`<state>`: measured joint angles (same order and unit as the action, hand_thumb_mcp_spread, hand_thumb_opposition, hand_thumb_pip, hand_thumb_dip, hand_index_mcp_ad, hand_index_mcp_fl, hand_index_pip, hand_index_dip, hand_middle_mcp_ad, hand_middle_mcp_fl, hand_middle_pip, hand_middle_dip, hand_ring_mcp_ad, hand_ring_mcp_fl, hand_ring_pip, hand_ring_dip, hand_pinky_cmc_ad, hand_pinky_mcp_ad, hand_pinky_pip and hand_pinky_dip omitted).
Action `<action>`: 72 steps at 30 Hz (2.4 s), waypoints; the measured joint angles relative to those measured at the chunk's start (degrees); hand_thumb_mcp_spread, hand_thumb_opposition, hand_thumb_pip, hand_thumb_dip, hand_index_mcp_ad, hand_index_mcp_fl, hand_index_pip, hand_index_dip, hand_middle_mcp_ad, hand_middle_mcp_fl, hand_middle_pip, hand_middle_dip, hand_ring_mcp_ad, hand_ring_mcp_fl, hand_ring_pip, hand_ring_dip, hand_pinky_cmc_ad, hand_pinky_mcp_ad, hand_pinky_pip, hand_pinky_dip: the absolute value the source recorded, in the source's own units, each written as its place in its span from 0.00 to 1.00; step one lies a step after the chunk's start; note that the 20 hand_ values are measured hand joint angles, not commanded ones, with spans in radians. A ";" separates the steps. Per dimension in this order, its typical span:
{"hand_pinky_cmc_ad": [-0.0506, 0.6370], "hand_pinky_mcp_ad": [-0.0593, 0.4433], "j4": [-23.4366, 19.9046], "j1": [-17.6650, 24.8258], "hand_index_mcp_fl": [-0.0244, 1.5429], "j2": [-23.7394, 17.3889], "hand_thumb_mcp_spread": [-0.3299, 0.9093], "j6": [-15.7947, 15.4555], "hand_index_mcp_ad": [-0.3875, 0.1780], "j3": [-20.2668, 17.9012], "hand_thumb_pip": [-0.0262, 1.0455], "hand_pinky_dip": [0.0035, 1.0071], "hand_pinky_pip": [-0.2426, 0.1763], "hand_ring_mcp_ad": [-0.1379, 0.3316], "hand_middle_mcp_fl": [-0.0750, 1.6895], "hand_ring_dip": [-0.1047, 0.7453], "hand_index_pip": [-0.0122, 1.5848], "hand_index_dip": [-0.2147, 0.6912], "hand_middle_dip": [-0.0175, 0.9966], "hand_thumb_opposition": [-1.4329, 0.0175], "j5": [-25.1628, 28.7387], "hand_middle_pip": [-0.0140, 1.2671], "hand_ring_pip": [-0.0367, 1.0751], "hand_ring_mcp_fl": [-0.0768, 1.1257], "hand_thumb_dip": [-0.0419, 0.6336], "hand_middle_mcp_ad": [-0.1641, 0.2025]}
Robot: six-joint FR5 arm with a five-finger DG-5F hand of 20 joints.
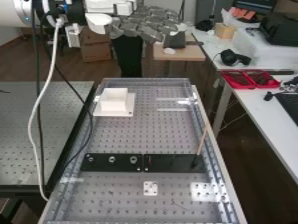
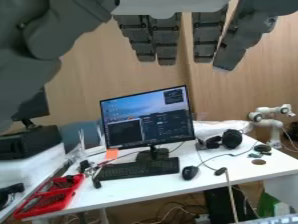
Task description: Grab the pcb board and place it in the clear container
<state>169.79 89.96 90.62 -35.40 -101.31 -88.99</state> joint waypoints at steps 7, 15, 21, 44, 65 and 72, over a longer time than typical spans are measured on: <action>0.50 0.51 -2.44 -0.02 0.06 2.05 0.50 1.42 0.84 -2.63 0.18 0.39 0.33 0.79 0.06 0.14 0.06 0.40 0.10 0.55 1.54 0.12 0.11 0.09 0.07 0.79; 0.50 0.51 -7.48 -0.10 0.12 4.01 0.56 0.94 0.73 -6.44 0.25 0.39 0.33 0.79 0.07 0.14 0.06 0.43 0.11 0.53 4.99 0.12 0.11 0.09 0.12 0.79; 0.50 0.51 -10.86 -0.17 0.15 5.58 0.60 0.20 0.67 -9.10 0.31 0.35 0.33 0.79 0.07 0.14 0.06 0.46 0.13 0.51 7.67 0.12 0.11 0.08 0.16 0.79; 0.49 0.48 -19.46 -4.01 0.10 15.06 0.71 -4.16 0.50 -11.94 0.37 0.19 0.36 0.67 0.07 0.14 0.52 0.50 0.15 0.47 10.57 0.12 0.11 0.07 0.34 0.70; 0.49 0.41 -28.29 -10.17 0.03 23.05 0.74 -9.60 0.46 -10.14 0.37 0.19 0.40 0.64 0.07 0.17 0.84 0.48 0.17 0.45 -0.22 0.12 0.13 0.08 0.37 0.62; 0.49 0.40 -31.01 -11.88 0.03 24.69 0.74 -10.13 0.47 -9.75 0.37 0.19 0.40 0.63 0.07 0.18 0.87 0.46 0.17 0.44 -2.73 0.12 0.13 0.08 0.36 0.62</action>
<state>138.78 78.09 115.31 -45.54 -111.06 -91.71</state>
